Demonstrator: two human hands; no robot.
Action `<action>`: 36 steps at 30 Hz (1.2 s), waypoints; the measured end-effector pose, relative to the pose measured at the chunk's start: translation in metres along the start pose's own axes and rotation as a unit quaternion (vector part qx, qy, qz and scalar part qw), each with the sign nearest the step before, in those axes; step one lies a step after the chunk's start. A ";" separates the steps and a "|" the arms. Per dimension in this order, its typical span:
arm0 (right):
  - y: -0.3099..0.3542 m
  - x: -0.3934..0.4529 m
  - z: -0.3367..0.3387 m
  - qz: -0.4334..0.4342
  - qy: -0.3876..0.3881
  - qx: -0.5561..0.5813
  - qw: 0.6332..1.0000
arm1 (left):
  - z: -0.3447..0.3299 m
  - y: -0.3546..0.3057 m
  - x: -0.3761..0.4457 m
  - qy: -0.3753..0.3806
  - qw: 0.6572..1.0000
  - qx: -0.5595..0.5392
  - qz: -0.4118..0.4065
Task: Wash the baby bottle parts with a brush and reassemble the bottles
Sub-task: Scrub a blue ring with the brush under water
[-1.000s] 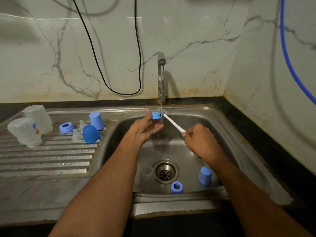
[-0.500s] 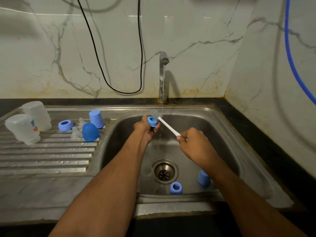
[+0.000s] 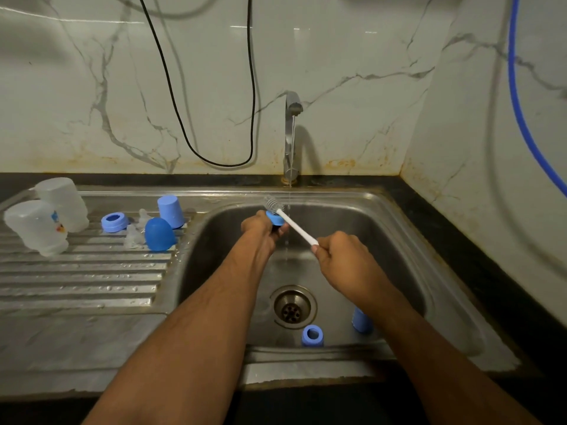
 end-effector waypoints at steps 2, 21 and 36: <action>-0.004 -0.007 0.001 0.014 0.013 0.011 1.000 | 0.010 -0.006 0.006 -0.008 1.000 -0.028 0.010; -0.008 0.006 0.006 -0.034 -0.006 -0.007 0.999 | 0.000 0.001 0.007 0.022 1.000 -0.001 0.013; -0.005 0.001 0.006 -0.007 -0.007 0.017 1.000 | -0.007 0.006 0.001 -0.002 1.000 0.000 0.004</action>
Point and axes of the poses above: each hand's wrist, its own x-axis towards the middle knuckle, its own z-axis out of the back of the hand, y = z × x, the point moved 1 cm from there along x, towards the middle knuckle, and after that the axes turned 3 degrees about -x, right-handed, at the moved point
